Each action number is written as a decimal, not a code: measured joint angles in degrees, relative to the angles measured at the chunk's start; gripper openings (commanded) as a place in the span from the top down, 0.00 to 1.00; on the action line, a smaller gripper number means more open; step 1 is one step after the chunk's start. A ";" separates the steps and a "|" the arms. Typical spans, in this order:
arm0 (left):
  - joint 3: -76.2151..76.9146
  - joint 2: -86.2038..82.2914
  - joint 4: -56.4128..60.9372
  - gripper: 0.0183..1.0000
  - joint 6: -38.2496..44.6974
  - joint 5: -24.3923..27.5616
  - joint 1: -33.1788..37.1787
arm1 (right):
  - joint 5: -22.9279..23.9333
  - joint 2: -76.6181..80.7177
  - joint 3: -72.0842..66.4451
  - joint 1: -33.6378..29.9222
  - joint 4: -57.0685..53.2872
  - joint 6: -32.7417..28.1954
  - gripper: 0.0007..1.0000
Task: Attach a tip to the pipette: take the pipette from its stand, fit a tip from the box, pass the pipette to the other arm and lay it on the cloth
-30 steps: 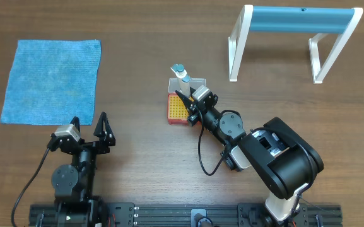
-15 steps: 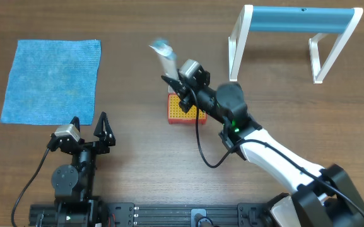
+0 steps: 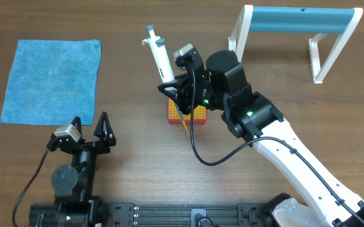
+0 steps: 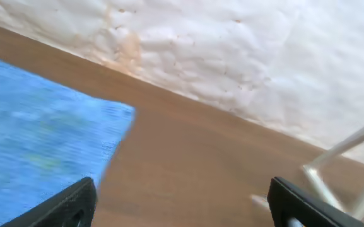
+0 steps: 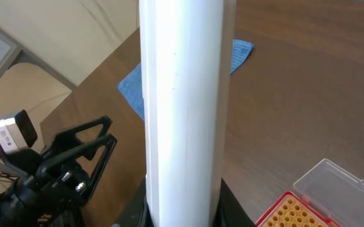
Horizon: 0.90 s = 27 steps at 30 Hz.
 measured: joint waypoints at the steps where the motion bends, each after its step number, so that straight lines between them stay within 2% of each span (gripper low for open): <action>1: -0.07 0.00 2.12 0.13 -7.78 5.77 0.07 | -0.02 0.00 0.00 0.00 0.02 0.74 0.93; 2: -0.07 0.00 2.67 0.13 -18.60 13.64 0.11 | 0.00 0.00 0.00 0.00 0.04 1.36 0.92; 4: -0.07 0.00 1.68 0.13 -38.01 25.57 0.09 | -0.02 0.00 0.00 0.00 -0.11 3.32 0.93; 6: -0.07 0.04 5.35 0.13 -52.19 28.35 0.09 | -0.11 0.00 0.00 0.00 -0.50 6.16 0.93; 8: 0.09 0.50 14.64 0.13 -58.71 29.20 0.48 | -2.01 0.00 0.00 0.00 -1.27 6.99 0.93; 9: 0.48 2.05 15.15 0.13 -60.76 30.73 1.22 | -3.39 0.00 0.00 0.02 -1.27 7.34 0.93; 12: 4.90 14.08 19.93 0.13 -60.61 37.81 3.32 | -4.83 0.02 0.04 -0.26 -1.14 7.56 0.93; 13: 10.08 20.55 21.18 0.13 -58.40 42.07 3.96 | -5.64 0.02 0.04 -1.03 -1.20 7.69 0.92; 15: 27.71 42.80 24.02 0.13 -49.75 54.90 3.98 | -9.73 0.02 0.24 -2.93 -0.63 7.82 0.93; 18: 43.45 62.64 36.28 0.13 -45.40 65.70 -0.92 | -15.72 0.07 0.22 -3.45 1.75 8.04 0.92; 21: 49.75 75.76 43.17 0.13 -44.09 69.53 -8.39 | -20.81 0.07 0.22 -3.43 5.75 9.31 0.93; 23: 50.38 79.32 43.82 0.13 -44.06 70.14 -10.43 | -21.57 0.07 0.22 -3.43 5.79 9.86 0.93; 24: 50.42 80.24 43.98 0.40 -44.06 70.12 -10.71 | -21.68 0.07 0.22 -3.45 5.77 9.97 0.93; 26: 50.71 80.65 46.62 0.67 -43.85 70.12 -10.71 | -22.29 0.07 0.22 -3.50 5.81 10.16 0.93; 27: 50.84 80.65 46.80 0.99 -43.65 70.07 -10.71 | -22.29 0.07 0.22 -3.50 5.81 10.16 0.93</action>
